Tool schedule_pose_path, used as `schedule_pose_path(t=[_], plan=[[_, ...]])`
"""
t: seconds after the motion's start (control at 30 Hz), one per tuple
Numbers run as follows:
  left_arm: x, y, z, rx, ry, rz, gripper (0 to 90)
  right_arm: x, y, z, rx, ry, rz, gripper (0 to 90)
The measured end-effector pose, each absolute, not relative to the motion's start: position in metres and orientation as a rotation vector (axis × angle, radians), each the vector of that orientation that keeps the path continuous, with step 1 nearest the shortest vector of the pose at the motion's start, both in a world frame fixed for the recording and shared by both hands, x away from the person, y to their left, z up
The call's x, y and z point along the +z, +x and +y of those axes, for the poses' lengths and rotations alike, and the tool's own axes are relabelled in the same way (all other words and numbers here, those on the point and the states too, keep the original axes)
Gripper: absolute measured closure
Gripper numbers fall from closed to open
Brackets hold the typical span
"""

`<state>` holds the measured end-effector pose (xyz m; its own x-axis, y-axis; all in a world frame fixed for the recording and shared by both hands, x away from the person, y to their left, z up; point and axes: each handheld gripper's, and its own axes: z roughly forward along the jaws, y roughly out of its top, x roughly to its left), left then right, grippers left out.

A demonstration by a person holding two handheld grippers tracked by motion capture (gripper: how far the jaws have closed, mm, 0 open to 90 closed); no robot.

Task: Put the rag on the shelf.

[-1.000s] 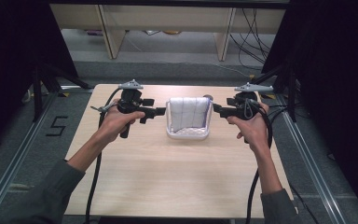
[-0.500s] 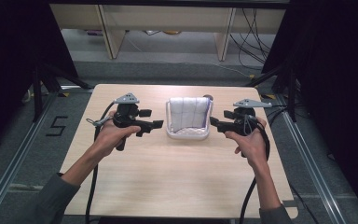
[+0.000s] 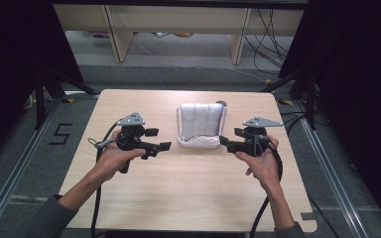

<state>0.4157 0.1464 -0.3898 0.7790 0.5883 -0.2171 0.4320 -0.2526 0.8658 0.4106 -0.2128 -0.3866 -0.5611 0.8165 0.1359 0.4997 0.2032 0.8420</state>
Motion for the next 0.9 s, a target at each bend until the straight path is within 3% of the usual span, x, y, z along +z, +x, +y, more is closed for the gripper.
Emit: schedule_pose_path(t=[0.9], plan=[[-0.452,0.360,0.165,0.176,1.979,0.743,20.8,-0.427,0.379,-0.203,1.217,1.243,2.241,31.2]])
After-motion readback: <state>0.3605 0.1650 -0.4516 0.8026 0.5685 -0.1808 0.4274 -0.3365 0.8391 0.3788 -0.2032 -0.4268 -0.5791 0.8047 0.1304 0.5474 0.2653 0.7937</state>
